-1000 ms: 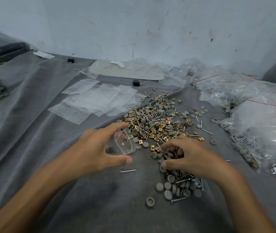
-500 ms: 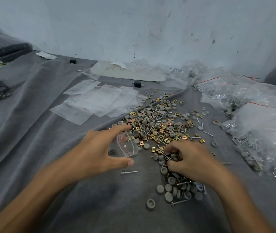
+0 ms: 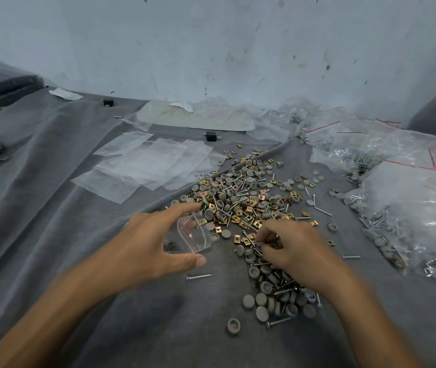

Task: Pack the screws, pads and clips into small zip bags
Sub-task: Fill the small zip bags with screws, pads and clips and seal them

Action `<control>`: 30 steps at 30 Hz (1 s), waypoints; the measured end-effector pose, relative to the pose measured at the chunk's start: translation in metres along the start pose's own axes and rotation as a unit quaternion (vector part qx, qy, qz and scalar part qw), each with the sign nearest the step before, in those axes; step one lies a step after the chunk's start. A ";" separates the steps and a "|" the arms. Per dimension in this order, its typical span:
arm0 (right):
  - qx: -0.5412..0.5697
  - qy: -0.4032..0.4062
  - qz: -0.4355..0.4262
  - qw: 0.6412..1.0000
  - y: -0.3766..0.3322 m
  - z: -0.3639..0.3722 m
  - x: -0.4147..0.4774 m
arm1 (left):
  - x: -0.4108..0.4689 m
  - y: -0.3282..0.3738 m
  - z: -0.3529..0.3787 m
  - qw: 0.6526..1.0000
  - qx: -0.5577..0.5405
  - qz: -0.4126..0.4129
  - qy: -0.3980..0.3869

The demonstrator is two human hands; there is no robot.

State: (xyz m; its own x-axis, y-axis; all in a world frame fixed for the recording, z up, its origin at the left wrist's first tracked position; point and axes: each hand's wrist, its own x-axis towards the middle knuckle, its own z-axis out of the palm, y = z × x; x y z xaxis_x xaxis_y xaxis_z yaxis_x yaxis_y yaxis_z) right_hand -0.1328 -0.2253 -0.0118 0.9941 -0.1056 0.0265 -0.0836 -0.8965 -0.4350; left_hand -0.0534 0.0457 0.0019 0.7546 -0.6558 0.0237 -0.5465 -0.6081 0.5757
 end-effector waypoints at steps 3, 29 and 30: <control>0.029 0.044 -0.005 0.999 0.002 -0.001 0.000 | 0.000 0.001 -0.001 1.000 0.004 0.000 0.008; 0.388 0.070 -0.050 0.918 -0.023 0.019 0.005 | 0.002 0.004 0.001 1.000 0.023 -0.004 0.019; 0.396 0.064 -0.057 0.914 -0.026 0.021 0.005 | 0.002 0.005 0.002 1.000 0.023 -0.004 0.017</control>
State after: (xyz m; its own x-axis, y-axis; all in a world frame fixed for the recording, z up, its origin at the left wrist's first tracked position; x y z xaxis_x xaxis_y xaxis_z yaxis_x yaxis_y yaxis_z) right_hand -0.1239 -0.1934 -0.0191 0.9726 -0.1257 0.1957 0.1476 -0.3167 -0.9370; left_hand -0.0554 0.0403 0.0036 0.7705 -0.6357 0.0469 -0.5557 -0.6338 0.5380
